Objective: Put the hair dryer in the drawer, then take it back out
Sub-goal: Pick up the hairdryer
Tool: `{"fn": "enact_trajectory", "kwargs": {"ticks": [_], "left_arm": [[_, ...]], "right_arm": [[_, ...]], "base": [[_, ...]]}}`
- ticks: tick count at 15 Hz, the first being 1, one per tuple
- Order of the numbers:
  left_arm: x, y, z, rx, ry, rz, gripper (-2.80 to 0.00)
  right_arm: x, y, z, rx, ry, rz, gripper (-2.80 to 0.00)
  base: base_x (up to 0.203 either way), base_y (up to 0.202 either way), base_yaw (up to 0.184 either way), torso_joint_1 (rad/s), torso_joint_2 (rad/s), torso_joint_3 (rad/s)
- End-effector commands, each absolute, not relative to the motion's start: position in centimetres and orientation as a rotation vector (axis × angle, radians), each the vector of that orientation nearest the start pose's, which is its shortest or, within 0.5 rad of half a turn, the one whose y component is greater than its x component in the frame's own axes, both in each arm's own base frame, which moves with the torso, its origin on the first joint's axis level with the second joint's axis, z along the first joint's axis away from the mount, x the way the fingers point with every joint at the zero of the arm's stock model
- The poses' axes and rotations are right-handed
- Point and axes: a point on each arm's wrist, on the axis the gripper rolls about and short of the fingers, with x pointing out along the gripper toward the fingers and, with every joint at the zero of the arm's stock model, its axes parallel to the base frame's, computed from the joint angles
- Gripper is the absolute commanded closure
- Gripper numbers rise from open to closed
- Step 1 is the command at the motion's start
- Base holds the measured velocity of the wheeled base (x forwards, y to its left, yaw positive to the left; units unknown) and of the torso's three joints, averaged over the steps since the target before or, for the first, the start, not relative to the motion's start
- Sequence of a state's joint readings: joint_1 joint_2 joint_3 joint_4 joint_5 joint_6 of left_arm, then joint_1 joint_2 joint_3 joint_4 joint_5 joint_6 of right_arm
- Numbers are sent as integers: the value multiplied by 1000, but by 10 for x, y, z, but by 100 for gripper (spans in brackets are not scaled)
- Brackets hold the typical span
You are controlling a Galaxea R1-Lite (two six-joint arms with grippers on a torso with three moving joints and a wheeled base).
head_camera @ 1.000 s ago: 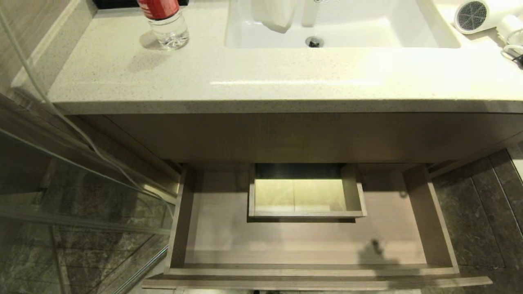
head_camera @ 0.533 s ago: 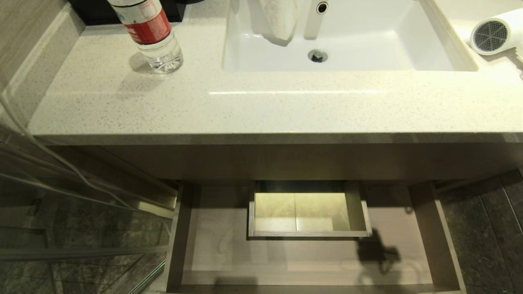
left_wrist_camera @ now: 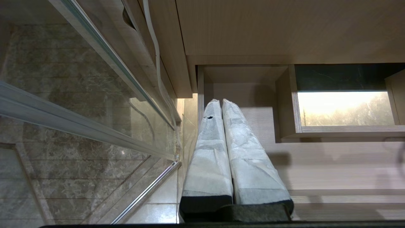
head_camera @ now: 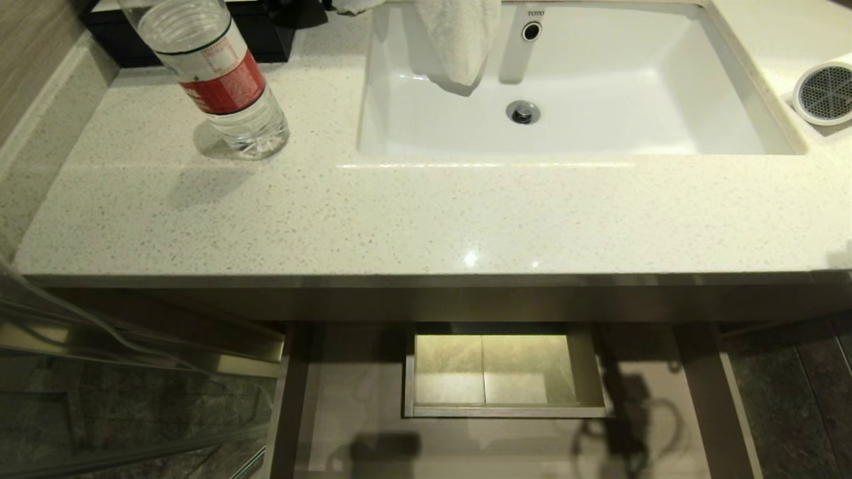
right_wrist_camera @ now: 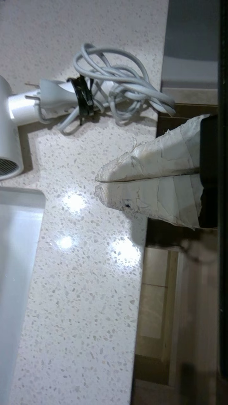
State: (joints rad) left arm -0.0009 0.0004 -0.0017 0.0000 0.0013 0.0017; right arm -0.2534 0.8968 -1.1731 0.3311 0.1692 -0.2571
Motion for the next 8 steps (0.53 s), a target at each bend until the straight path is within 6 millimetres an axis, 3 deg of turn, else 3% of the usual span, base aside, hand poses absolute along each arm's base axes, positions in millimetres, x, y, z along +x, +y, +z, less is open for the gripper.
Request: {"fn": "enact_trajectory", "kwargs": {"ticks": [1, 4, 8], "left_arm": [[-23, 0, 76, 2, -1, 1, 0], [-23, 0, 76, 2, -2, 2, 0], [-23, 0, 76, 2, 0, 2, 0]], "right_arm": [[89, -23, 355, -288, 65, -132, 0], [119, -42, 366, -408, 118, -322, 0], [143, -58, 362, -401, 185, -372, 0]], "base": [[0, 0, 0, 34, -26, 22], [0, 0, 0, 0, 0, 0], [0, 0, 0, 0, 0, 0]]}}
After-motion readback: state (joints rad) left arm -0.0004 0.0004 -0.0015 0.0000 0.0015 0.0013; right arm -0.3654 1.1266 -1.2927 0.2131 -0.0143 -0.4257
